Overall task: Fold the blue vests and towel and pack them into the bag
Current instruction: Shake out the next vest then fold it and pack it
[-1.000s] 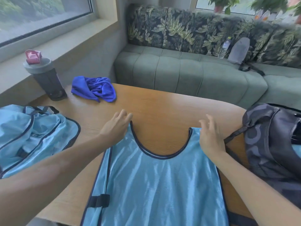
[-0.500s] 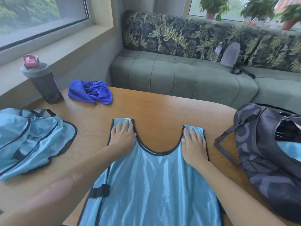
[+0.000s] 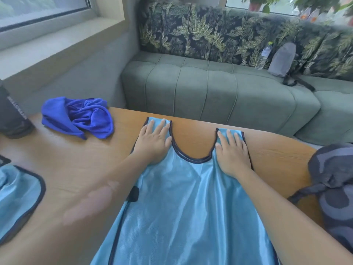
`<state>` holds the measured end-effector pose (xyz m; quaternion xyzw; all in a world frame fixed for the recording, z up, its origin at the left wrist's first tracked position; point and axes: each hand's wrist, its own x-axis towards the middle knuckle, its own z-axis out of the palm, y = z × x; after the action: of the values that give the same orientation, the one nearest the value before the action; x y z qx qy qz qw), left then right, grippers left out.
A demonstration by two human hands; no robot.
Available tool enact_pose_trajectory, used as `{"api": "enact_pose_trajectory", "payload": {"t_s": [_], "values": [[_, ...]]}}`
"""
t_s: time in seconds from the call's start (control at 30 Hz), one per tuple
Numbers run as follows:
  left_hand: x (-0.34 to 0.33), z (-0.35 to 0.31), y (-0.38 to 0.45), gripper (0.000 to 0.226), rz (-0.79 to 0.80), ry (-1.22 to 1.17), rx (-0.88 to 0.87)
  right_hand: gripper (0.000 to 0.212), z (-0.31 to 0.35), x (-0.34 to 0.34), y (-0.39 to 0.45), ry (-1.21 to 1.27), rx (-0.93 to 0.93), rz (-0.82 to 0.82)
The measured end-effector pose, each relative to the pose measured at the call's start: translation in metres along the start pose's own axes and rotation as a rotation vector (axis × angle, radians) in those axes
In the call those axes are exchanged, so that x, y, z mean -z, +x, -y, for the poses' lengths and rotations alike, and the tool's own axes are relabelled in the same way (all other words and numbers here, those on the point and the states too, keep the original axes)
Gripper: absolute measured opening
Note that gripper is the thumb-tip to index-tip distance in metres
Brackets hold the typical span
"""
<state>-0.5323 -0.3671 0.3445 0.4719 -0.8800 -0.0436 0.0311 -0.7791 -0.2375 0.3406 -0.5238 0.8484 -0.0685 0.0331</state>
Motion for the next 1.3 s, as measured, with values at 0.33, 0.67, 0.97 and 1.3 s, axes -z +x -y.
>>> {"api": "enact_pose_trajectory", "payload": {"t_s": [0.33, 0.67, 0.97, 1.3], "values": [[0.017, 0.016, 0.028, 0.06, 0.004, -0.158, -0.081, 0.053, -0.005, 0.01, 0.04, 0.289, 0.053, 0.011], [0.031, -0.042, -0.191, 0.061, 0.013, -0.161, -0.092, 0.05, 0.023, 0.047, -0.146, 0.48, 0.024, -0.069], [0.017, -0.044, -0.268, 0.058, 0.064, -0.117, -0.207, 0.041, 0.022, 0.05, -0.211, 0.544, -0.049, 0.0], [0.031, -0.051, -0.214, 0.049, -0.005, -0.238, -0.16, 0.05, 0.014, 0.056, -0.183, 0.469, -0.01, 0.02]]}}
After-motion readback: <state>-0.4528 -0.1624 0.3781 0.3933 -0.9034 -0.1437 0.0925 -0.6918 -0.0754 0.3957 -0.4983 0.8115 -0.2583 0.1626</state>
